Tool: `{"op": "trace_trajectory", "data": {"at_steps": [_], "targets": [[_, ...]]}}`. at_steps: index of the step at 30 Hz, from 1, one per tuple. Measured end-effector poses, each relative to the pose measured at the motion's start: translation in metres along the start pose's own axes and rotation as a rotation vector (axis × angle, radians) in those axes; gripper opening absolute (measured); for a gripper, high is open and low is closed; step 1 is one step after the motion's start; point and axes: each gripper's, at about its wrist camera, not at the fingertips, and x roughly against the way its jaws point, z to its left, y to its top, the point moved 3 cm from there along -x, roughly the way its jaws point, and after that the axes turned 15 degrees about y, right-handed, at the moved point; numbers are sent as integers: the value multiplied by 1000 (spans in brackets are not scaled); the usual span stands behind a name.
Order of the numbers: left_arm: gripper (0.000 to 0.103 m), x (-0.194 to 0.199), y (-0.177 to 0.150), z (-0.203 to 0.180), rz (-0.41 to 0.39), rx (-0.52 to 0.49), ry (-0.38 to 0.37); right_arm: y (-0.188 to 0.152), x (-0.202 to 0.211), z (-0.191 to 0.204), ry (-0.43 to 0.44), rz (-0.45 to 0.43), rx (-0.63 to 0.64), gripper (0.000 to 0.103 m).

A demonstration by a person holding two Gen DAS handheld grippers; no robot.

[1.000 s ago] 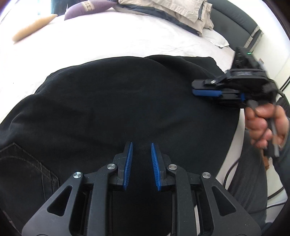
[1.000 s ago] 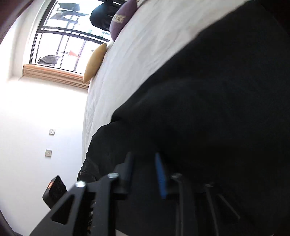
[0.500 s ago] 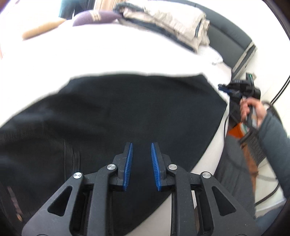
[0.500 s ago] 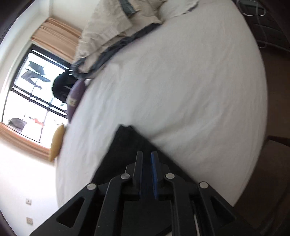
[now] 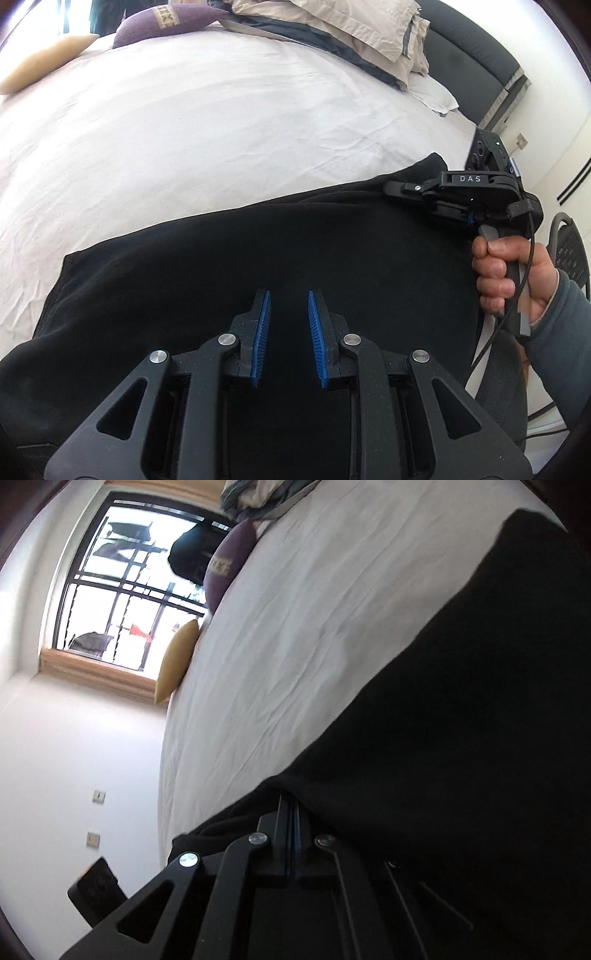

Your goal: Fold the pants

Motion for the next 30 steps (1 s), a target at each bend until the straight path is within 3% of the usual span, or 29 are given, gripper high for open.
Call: {"op": "trace_trajectory", "data": {"at_steps": [3,6,8,10,13,16,17,18,20,22,23,24,26,28,30], "targets": [[20,-3,11,10,-30,40,12,26,32,-8,-175,-137,51,0],[20,-3,19,23,-44,61,23,39,53,0,-293,-165,84,6],[20,-1,17,29,-48,68,32,32,48,30,-188,-104,127,13],[20,0,19,25,-61,68,17,10,17,72,-37,28,211,19],[20,2,22,17,-78,68,-8,-35,-46,122,117,229,322,24],[20,-1,18,19,-68,62,25,-59,-96,108,95,345,265,24],[20,-2,14,24,-65,65,22,-61,-105,92,53,355,220,13],[20,-2,10,30,-62,67,31,-58,-109,79,28,341,190,0],[20,3,2,36,-76,86,20,-44,-95,66,24,240,178,0],[20,7,-8,38,-83,95,17,-26,-70,60,-110,111,193,0],[20,9,-15,39,-88,94,22,-20,-62,66,-161,90,227,3],[20,10,-19,39,-91,95,24,-18,-61,77,-190,111,290,9],[20,13,-27,42,-102,115,20,-27,-68,115,-138,245,498,20],[20,12,-31,43,-101,136,18,-51,-82,153,-148,408,768,22],[20,13,-32,41,-108,135,28,-73,-101,171,-175,580,940,22]]}}
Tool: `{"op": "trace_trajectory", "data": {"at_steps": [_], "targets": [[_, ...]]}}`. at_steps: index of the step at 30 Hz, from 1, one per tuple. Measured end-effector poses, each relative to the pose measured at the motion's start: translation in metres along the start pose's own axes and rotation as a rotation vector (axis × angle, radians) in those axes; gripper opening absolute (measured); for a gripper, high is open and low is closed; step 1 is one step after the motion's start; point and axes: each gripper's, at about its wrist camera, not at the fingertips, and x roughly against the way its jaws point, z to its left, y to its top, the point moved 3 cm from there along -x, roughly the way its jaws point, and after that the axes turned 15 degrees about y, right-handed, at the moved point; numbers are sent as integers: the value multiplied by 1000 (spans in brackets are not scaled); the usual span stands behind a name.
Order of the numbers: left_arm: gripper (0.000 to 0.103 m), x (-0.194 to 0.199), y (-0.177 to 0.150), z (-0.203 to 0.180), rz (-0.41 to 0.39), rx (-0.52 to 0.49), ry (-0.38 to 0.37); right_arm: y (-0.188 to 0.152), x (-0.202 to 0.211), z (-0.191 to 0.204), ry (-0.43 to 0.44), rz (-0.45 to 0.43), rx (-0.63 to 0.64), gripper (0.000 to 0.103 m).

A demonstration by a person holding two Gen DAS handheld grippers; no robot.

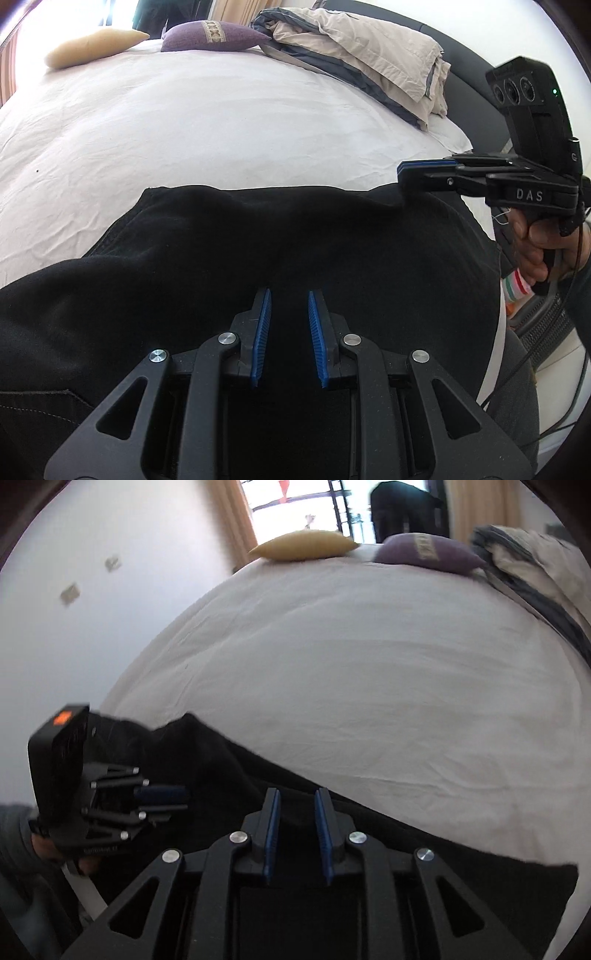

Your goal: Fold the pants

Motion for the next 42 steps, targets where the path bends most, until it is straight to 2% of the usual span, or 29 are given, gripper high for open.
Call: {"op": "trace_trajectory", "data": {"at_steps": [2,6,11,12,15,16,17,20,23,26,27,28,29,30,32,34,37,38,42], "targets": [[20,1,-4,-2,-10,-4,14,5,-12,7,-8,96,80,22],[20,0,-8,-6,-35,0,24,14,-29,13,-1,221,193,22],[20,0,-12,-5,-37,9,11,8,-64,15,-22,436,288,21],[20,0,-13,-5,-35,15,4,6,-67,15,-26,455,307,21],[20,-2,-13,-2,-34,21,-4,5,-68,15,-33,457,317,17],[20,-3,-13,-2,-35,20,-4,3,-68,18,-35,452,328,9],[20,-3,-13,-2,-36,20,-4,2,-70,22,-45,449,348,8],[20,-3,-13,-1,-37,19,-3,-1,-70,24,-103,420,370,2],[20,-1,-12,-1,-42,16,1,9,-64,6,-213,331,298,1],[20,-1,-12,-1,-41,21,-2,24,-42,-28,-304,183,122,1],[20,-1,-12,0,-41,25,-7,26,-33,-37,-301,139,66,1],[20,-1,-12,1,-40,30,-13,27,-25,-39,-237,108,32,1],[20,-2,-12,2,-39,33,-18,26,-19,-32,-111,92,40,0],[20,-2,-12,2,-39,34,-20,23,-17,-20,-54,98,87,0],[20,-3,-13,3,-40,34,-20,13,-22,-6,-105,193,193,7],[20,-3,-13,3,-40,34,-21,3,-31,-3,-83,287,221,8],[20,-4,-12,5,-38,36,-21,-11,-48,0,-111,398,274,11],[20,-4,-12,5,-37,35,-21,-13,-53,3,-120,403,291,14],[20,-4,-11,6,-36,38,-25,-12,-59,8,-94,438,288,14]]}}
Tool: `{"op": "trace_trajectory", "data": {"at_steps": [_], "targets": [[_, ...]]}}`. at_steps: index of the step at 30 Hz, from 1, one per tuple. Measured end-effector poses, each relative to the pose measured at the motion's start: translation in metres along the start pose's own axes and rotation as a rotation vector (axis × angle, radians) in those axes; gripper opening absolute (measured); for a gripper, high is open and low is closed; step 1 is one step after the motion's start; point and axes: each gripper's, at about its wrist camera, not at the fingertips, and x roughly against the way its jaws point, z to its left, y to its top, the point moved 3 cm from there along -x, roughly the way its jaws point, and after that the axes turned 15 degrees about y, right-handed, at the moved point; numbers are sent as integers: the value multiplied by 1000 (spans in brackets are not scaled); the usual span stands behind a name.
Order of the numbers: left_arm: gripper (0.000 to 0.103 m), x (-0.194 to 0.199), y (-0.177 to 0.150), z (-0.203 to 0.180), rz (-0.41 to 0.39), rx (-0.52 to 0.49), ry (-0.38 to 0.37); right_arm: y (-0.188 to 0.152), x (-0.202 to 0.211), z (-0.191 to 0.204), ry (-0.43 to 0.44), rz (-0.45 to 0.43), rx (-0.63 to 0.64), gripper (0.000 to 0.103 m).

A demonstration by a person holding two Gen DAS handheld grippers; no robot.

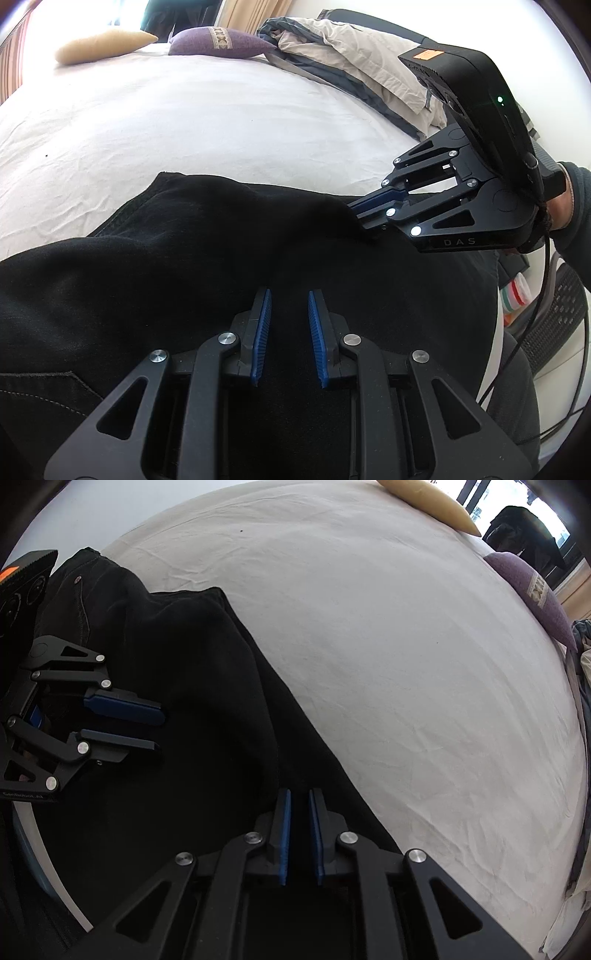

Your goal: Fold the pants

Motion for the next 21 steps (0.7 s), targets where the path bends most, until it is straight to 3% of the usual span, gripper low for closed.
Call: {"op": "trace_trajectory", "data": {"at_steps": [5,9,13,14,17,21], "targets": [[20,1,1,0,-1,0,-2,7,8,2,42,33,29,24],[20,0,1,1,2,2,-2,6,-1,14,-5,82,140,24],[20,0,1,0,4,2,-1,13,-3,10,-41,57,104,12],[20,0,2,0,4,2,0,15,-3,12,-66,51,111,3],[20,0,2,-1,1,-2,4,22,-1,2,-189,3,64,1],[20,1,1,-1,-5,4,0,38,8,-34,-334,-126,-142,0]]}}
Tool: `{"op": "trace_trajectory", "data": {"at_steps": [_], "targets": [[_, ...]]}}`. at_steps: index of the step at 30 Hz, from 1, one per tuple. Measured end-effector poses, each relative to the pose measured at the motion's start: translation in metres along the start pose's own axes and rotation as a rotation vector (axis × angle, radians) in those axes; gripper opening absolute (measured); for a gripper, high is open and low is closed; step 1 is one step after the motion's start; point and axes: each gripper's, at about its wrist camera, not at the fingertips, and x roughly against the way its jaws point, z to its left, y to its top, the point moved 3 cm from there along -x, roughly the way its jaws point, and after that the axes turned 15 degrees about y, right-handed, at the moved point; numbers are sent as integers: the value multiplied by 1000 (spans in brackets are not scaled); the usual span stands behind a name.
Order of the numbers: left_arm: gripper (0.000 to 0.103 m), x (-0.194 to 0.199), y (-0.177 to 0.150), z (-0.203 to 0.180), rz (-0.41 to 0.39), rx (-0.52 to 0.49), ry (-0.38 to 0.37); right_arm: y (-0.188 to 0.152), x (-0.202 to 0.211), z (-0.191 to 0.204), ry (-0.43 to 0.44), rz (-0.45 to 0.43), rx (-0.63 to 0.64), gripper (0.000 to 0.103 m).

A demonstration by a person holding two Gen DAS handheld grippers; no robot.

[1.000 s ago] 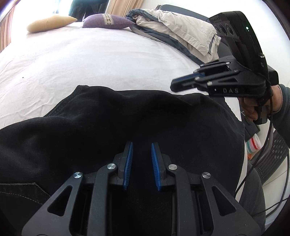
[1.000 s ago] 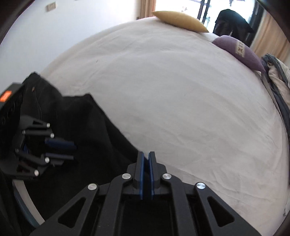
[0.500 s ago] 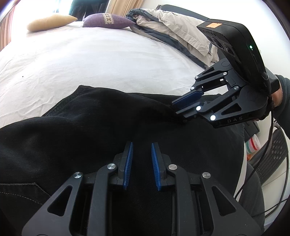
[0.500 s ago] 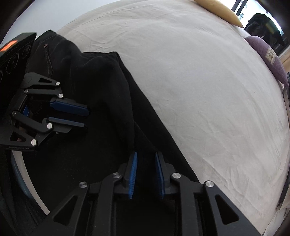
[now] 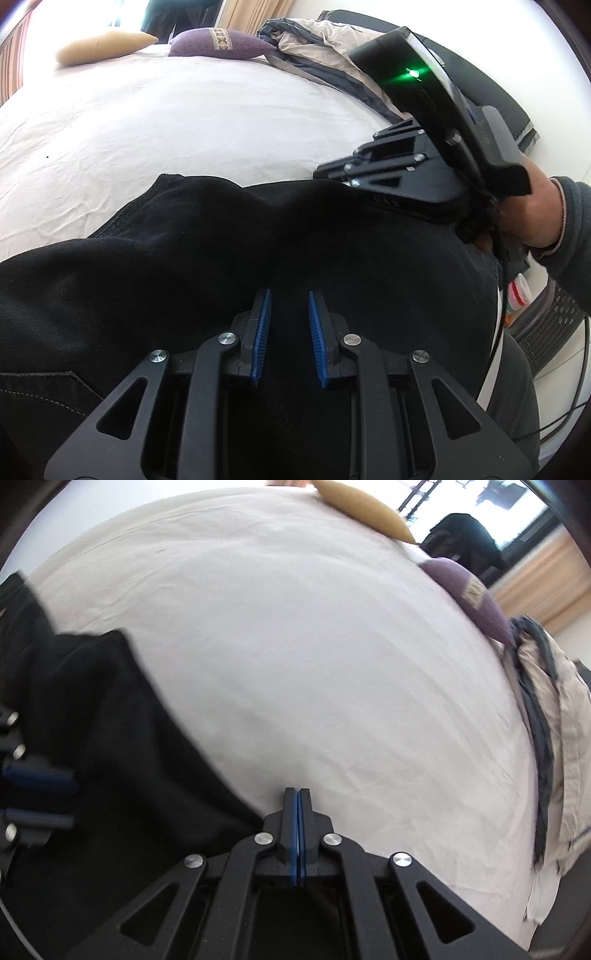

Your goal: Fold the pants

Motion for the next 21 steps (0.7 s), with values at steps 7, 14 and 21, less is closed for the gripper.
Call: {"op": "trace_trajectory", "data": {"at_steps": [7,14,21], "targets": [[20,-2,-2,7,1,18,-18,-2,51,-22,156,-220,-231,1],[20,-2,-2,6,3,7,0,-28,2,60,531,-141,-196,0],[20,-4,1,10,14,45,-16,-103,5,-66,399,-402,-731,0]]}}
